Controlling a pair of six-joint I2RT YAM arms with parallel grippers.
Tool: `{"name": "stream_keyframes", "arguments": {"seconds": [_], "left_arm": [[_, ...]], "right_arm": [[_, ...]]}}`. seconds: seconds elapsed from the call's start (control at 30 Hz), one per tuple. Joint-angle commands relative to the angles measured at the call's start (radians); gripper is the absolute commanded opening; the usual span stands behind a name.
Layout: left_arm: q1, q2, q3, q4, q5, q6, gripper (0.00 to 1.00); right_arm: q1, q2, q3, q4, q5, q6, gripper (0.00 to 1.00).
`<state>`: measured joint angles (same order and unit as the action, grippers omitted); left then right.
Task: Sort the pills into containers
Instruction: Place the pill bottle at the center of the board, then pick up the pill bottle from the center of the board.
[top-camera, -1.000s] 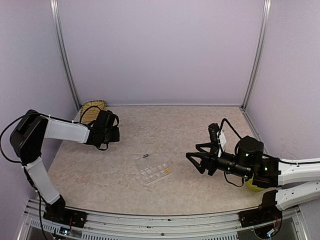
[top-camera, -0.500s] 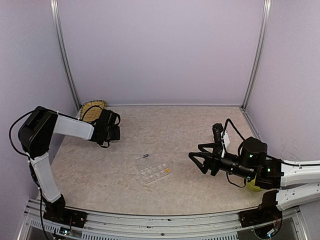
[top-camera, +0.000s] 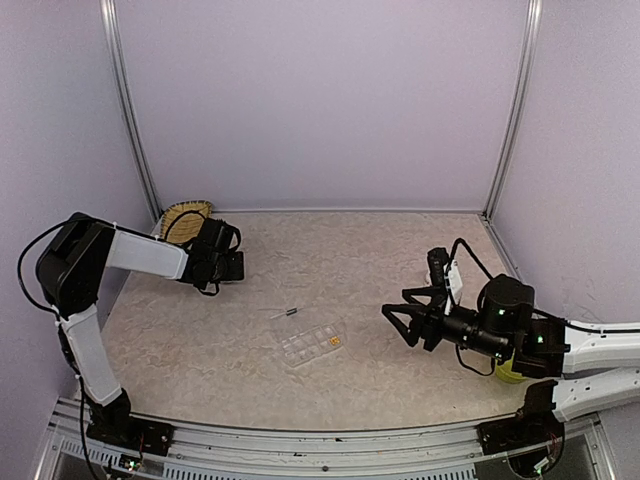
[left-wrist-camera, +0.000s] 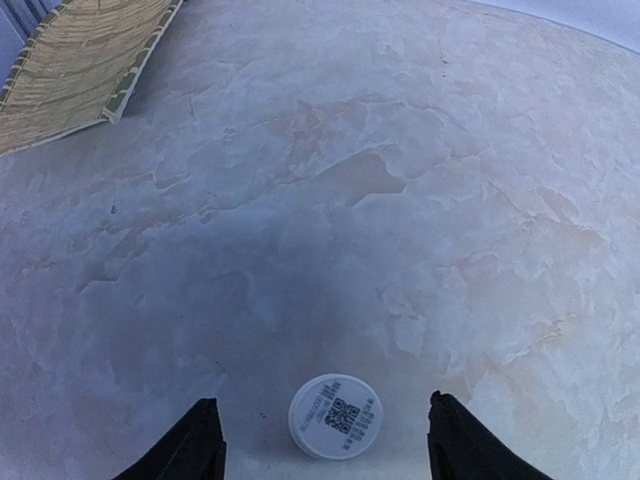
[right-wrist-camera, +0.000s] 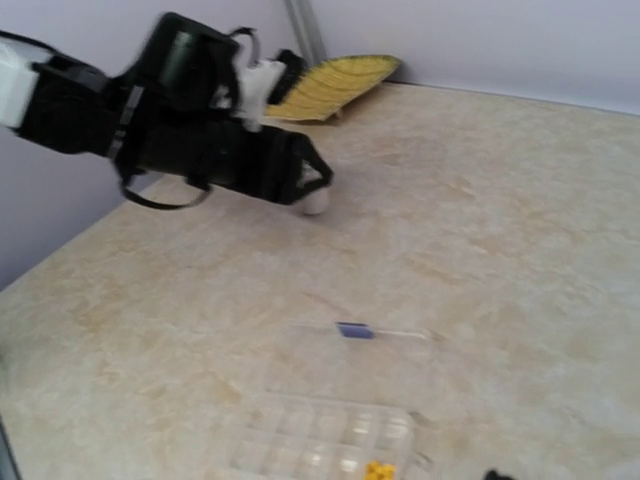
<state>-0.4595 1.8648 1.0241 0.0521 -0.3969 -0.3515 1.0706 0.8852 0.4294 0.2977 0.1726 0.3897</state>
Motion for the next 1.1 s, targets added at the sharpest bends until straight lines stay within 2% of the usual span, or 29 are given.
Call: {"name": "stream_keyframes", "arguments": {"seconds": [0.0, 0.3, 0.57, 0.8, 1.07], "left_arm": [[-0.001, -0.086, 0.020, -0.004, 0.007, -0.010, 0.74], [-0.086, -0.210, -0.010, -0.015, 0.028, -0.010, 0.98], [-0.177, -0.264, -0.026, -0.034, 0.085, -0.051, 0.99], [-0.294, -0.314, -0.061, -0.066, 0.093, -0.074, 0.99], [-0.396, -0.398, -0.159, -0.110, 0.176, -0.157, 0.99]], "right_arm": [[-0.031, -0.019, 0.037, -0.078, 0.070, 0.031, 0.69], [-0.195, -0.037, 0.078, -0.246, 0.167, 0.156, 0.69], [-0.354, 0.017, 0.094, -0.295, 0.126, 0.169, 0.69], [-0.479, 0.147, 0.109, -0.232, 0.046, 0.131, 0.69], [-0.573, 0.296, 0.143, -0.159, -0.042, 0.099, 0.69]]}}
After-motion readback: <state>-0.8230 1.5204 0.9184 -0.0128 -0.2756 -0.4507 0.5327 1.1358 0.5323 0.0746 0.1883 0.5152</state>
